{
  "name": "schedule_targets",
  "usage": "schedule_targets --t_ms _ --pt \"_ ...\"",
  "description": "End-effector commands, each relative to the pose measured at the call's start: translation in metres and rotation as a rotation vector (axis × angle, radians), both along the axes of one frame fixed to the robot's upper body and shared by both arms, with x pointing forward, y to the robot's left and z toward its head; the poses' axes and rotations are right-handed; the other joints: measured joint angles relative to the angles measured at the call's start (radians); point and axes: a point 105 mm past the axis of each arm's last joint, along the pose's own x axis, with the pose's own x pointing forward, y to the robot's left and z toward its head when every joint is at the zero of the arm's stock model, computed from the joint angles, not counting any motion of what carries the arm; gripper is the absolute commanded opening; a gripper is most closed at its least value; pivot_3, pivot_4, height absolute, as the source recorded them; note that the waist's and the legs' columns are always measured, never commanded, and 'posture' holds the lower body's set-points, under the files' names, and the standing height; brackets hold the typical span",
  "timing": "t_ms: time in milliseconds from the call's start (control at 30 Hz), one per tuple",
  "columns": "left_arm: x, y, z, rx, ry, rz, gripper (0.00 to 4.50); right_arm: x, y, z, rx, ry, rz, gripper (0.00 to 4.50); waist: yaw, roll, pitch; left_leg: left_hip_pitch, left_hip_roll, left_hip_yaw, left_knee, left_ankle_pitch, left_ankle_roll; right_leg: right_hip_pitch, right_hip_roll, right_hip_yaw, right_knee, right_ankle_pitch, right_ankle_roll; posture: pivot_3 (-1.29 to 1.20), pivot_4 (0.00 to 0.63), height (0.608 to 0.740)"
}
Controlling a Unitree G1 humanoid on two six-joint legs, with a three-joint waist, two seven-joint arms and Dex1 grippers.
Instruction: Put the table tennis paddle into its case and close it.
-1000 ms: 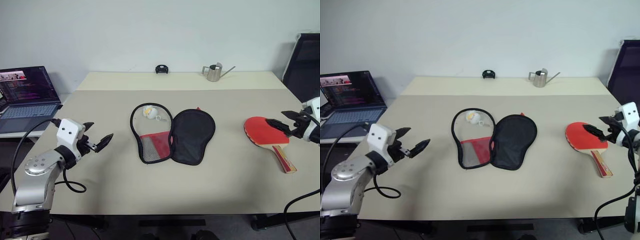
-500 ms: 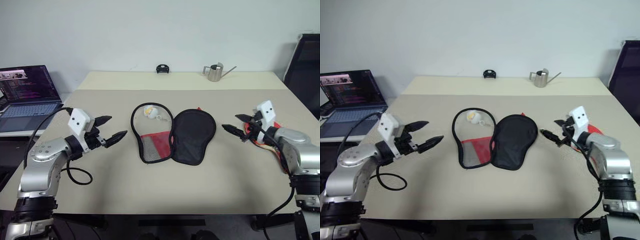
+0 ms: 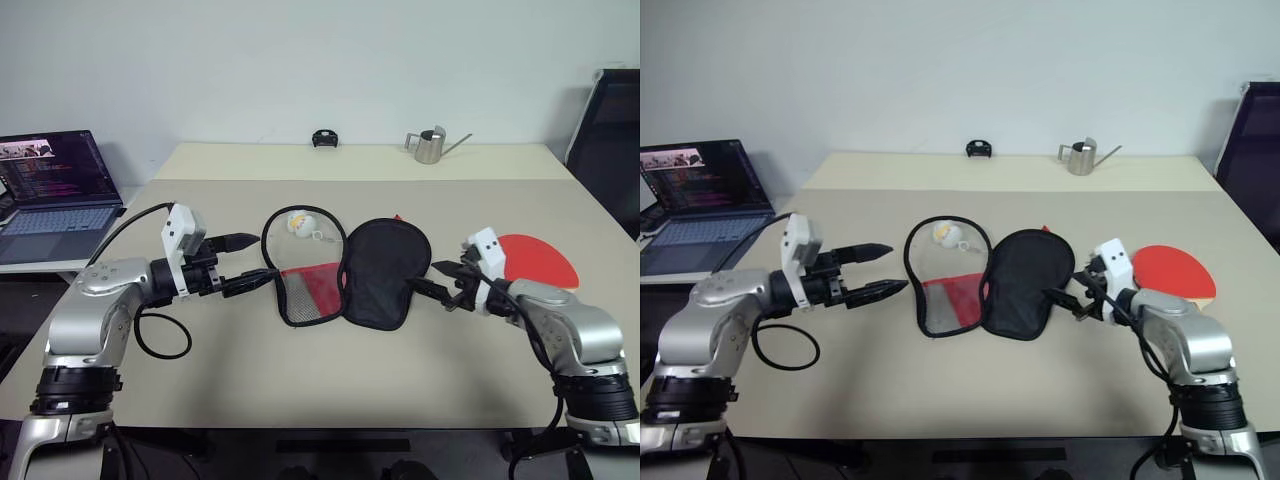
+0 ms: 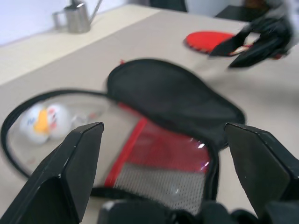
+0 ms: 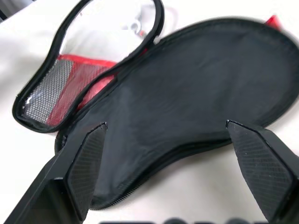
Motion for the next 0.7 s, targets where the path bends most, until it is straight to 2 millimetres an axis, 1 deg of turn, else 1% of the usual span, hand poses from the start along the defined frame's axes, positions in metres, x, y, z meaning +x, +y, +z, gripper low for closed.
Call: schedule_targets --t_ms 33,133,200,267,367,500,600,700 --pt "-0.002 -0.009 0.011 0.011 -0.025 -0.058 4.5 0.009 0.005 -0.005 -0.032 -0.007 -0.06 4.48 -0.001 0.0 0.0 0.0 0.0 0.0 0.0 0.0 0.0 0.0 0.0 0.0 0.0 0.0 0.0 0.0 0.15 0.74" --pt "-0.001 -0.014 0.014 0.008 -0.03 -0.076 4.5 0.016 0.008 -0.013 -0.061 0.002 -0.106 4.48 -0.001 0.0 0.0 0.0 0.0 0.0 0.0 0.001 -0.002 0.0 0.0 0.0 0.0 0.0 0.0 0.0 0.15 0.74" --pt "-0.001 -0.016 0.015 0.015 -0.035 -0.087 4.5 0.02 0.006 -0.017 -0.079 0.004 -0.147 4.48 -0.001 0.0 0.0 0.0 0.0 0.0 0.0 0.002 -0.003 -0.001 0.0 0.0 0.0 0.0 0.0 0.0 0.15 0.74" --pt "0.0 -0.017 0.015 0.021 -0.039 -0.089 4.5 0.02 0.005 -0.02 -0.091 0.007 -0.158 4.48 0.0 0.0 0.0 0.0 0.0 0.0 0.0 0.002 -0.003 -0.001 0.0 0.0 0.0 0.0 0.0 0.0 0.15 0.74" --pt "0.001 -0.018 0.015 0.023 -0.041 -0.089 4.5 0.017 0.008 -0.023 -0.094 0.023 -0.146 4.48 -0.001 0.0 0.0 0.0 0.0 0.0 0.0 0.001 -0.003 -0.001 0.0 0.0 0.0 0.0 0.0 0.0 0.15 0.74" --pt "0.001 -0.018 0.014 0.027 -0.044 -0.086 4.5 0.007 0.021 -0.023 -0.067 0.069 -0.076 4.48 -0.001 0.0 0.0 0.0 0.0 0.0 0.0 0.001 -0.002 -0.001 0.0 0.0 0.0 0.0 0.0 0.0 0.15 0.74" --pt "0.002 -0.018 0.013 0.028 -0.048 -0.081 4.5 0.004 0.027 -0.021 -0.061 0.087 -0.044 4.48 -0.002 0.0 0.0 0.0 0.0 0.0 0.0 0.001 -0.002 -0.001 0.0 0.0 0.0 0.0 0.0 0.0 0.15 0.74" --pt "0.003 -0.017 0.013 0.029 -0.05 -0.076 4.5 0.002 0.028 -0.022 -0.069 0.094 -0.045 4.48 -0.002 0.0 0.0 0.0 0.0 0.0 0.0 0.0 0.0 -0.001 0.0 0.0 0.0 0.0 0.0 0.0 0.15 0.74"
